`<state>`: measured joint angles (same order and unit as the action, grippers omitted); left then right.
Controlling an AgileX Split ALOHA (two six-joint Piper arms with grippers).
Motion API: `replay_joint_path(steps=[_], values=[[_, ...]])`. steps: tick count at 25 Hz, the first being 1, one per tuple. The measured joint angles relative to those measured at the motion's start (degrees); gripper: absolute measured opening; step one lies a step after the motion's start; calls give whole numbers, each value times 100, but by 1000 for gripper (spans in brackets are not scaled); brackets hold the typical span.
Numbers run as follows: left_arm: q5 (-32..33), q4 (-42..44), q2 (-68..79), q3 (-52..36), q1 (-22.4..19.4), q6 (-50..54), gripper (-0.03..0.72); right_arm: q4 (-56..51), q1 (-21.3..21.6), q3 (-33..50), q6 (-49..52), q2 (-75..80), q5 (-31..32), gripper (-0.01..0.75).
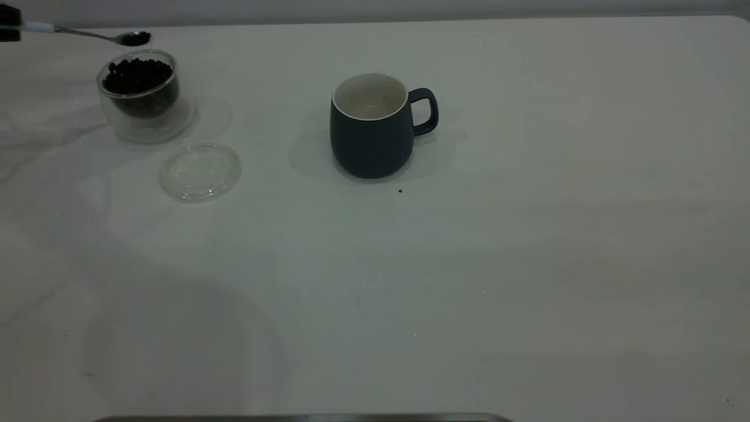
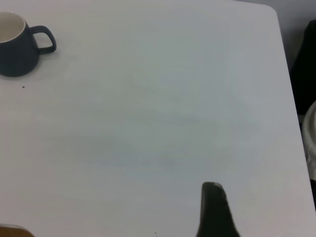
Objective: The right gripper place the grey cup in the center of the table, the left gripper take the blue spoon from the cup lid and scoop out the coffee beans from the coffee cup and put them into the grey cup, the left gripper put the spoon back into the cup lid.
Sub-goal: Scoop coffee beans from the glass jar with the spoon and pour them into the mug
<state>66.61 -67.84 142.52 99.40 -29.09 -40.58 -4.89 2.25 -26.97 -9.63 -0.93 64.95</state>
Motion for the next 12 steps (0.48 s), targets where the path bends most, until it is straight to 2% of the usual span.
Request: replay_joint_path(steps=[12], values=[[0,-97,-6,0,987,20,132,0,0,0,0,0,0,459]])
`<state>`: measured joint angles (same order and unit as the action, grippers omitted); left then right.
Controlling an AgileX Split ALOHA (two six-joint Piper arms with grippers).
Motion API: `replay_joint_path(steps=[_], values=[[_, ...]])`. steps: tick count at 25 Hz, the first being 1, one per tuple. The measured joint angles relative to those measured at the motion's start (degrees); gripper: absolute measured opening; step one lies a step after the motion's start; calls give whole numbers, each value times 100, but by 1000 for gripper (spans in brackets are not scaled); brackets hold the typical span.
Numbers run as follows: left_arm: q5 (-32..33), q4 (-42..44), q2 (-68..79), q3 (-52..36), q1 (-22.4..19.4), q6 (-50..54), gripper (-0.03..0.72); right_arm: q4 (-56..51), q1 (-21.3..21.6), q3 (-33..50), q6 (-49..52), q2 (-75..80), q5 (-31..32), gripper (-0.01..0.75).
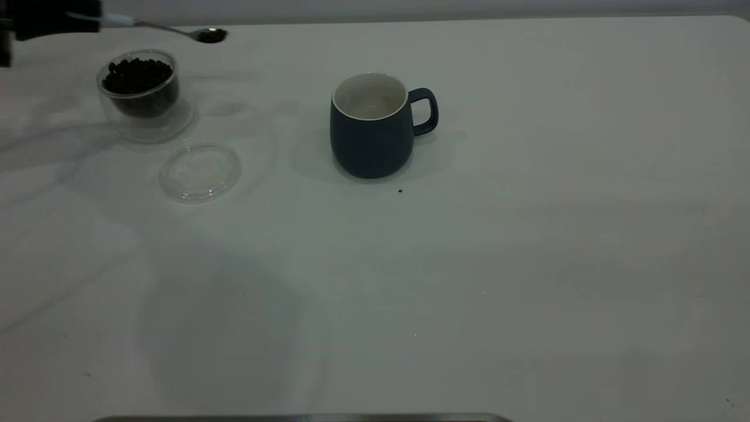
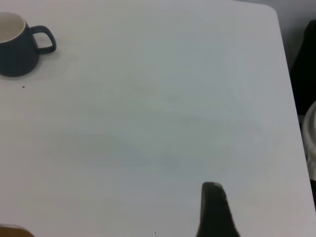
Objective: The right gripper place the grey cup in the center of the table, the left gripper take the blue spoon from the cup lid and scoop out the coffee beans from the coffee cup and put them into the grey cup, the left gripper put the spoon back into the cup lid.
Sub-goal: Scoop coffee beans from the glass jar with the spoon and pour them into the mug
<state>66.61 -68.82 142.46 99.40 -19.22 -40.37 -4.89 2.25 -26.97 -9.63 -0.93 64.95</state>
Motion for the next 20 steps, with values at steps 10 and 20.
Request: replay_joint_path(steps=[10,20], values=[[0,-12,0,0,989,0,131,0,0,0,0,0,0,459],[0,-92,0,0,1534,5,131,0,0,0,0,0,0,459]])
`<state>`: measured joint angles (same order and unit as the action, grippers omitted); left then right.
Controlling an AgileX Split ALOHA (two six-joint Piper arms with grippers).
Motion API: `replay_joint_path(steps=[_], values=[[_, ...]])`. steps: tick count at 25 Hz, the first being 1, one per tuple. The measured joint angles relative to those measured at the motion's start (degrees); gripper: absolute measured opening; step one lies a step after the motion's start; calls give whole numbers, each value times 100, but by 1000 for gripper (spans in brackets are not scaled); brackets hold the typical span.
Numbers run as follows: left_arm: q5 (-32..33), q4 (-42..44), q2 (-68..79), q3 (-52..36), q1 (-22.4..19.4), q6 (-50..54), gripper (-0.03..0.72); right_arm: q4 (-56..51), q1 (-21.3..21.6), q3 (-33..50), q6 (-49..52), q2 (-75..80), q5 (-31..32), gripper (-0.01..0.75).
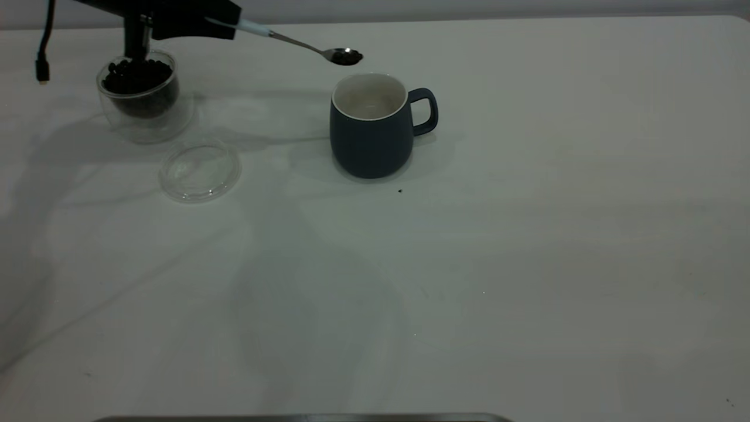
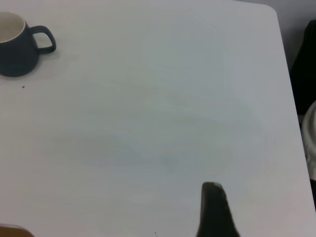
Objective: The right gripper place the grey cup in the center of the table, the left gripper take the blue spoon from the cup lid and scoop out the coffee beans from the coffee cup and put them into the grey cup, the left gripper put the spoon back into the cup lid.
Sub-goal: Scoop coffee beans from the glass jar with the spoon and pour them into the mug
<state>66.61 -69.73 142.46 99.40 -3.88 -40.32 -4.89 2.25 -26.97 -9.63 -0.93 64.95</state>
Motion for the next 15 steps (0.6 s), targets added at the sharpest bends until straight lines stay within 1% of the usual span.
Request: replay_joint_path(steps=[8,15], values=[[0,-75,0,0,204,-52,131,0,0,0,0,0,0,459],[0,-75,0,0,289,-592,131,0,0,0,0,0,0,459]])
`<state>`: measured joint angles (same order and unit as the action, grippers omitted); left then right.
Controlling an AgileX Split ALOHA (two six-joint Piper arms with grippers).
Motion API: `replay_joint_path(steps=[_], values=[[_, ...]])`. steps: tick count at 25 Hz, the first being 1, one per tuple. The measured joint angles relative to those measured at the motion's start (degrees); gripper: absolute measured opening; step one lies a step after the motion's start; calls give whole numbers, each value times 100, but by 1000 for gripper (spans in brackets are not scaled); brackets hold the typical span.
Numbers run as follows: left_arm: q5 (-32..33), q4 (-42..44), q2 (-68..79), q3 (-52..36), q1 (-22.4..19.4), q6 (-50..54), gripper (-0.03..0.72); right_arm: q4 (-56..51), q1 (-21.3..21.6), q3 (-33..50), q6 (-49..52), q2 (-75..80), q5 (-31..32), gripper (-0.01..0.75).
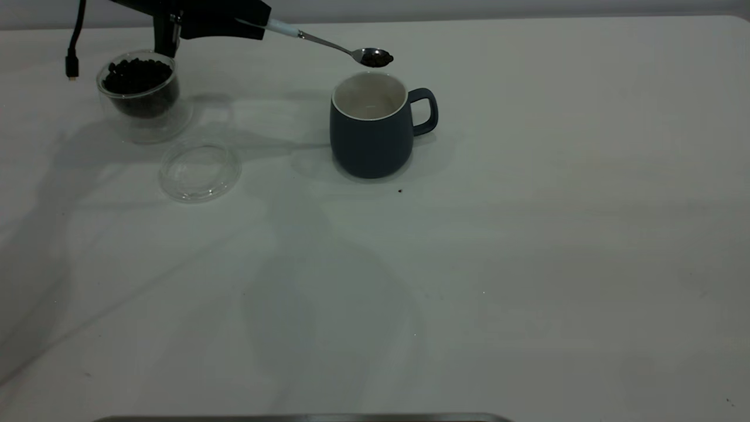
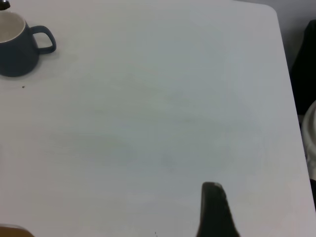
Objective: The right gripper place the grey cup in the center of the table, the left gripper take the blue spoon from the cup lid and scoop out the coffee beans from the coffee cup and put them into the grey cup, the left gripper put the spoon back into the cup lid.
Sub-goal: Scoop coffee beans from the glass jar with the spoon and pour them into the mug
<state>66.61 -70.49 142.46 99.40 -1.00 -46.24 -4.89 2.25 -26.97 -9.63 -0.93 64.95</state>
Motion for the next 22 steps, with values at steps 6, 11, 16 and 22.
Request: replay_joint_path(steps=[6,11,16,22], values=[[0,0,0,0,0,-573,131,0,0,0,0,0,0,459],[-54,0,0,0,0,-1130,131,0,0,0,0,0,0,459],[-348,0,0,0,0,-1866,131,0,0,0,0,0,0,459],[-599,0,0,0,0,-2846,131,0,0,0,0,0,0,459]])
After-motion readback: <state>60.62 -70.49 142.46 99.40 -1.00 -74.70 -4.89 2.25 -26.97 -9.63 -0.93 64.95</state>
